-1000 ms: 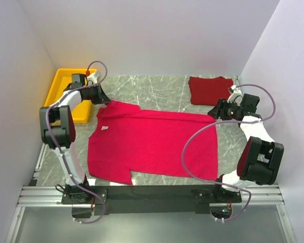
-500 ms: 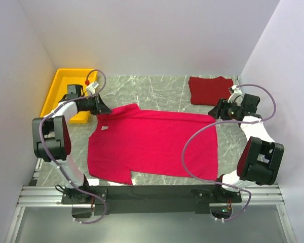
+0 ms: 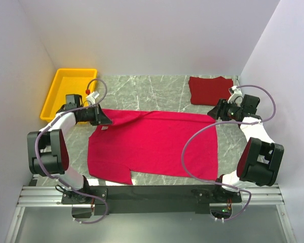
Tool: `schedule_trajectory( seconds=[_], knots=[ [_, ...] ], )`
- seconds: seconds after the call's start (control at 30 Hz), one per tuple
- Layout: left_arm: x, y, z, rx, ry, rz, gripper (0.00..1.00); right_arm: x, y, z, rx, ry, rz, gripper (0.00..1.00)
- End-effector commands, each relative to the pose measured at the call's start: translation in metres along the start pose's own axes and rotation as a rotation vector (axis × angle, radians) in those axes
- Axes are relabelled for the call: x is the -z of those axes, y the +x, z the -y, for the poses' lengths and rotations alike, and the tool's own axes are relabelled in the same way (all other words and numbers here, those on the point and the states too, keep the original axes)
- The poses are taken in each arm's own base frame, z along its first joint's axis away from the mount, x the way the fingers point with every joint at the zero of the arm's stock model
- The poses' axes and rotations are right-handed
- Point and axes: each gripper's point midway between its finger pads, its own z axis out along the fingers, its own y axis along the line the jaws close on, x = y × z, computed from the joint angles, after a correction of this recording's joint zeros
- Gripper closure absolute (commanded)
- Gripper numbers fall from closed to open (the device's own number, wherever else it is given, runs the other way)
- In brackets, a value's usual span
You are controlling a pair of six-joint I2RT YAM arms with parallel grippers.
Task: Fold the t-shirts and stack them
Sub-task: Fold the tshirt
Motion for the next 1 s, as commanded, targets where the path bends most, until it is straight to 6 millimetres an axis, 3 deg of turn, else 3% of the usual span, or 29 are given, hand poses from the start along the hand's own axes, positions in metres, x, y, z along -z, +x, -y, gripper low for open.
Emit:
schedule_trajectory(
  seconds=[0.0,0.17,0.43,0.53,0.63,0.97],
  knots=[
    [0.008,0.006,-0.006,-0.029,-0.064,-0.003,0.99,0.005,-0.015,-0.004,0.036,-0.01,0.052,0.35],
    [0.009,0.013,-0.03,0.022,-0.195,-0.019,0.99,0.004,-0.014,-0.004,0.033,-0.017,0.052,0.35],
    [0.019,-0.001,-0.07,0.032,-0.426,0.007,0.96,0.004,-0.013,-0.005,0.036,-0.023,0.053,0.35],
    [0.022,0.005,-0.081,0.038,-0.478,-0.031,0.96,0.004,-0.014,-0.005,0.037,-0.023,0.055,0.35],
    [0.023,0.008,-0.08,0.029,-0.475,-0.036,0.92,0.003,-0.014,-0.005,0.033,-0.024,0.054,0.35],
    [0.02,0.012,-0.079,0.031,-0.462,-0.018,0.93,0.002,-0.01,-0.002,0.042,-0.017,0.04,0.35]
  ],
)
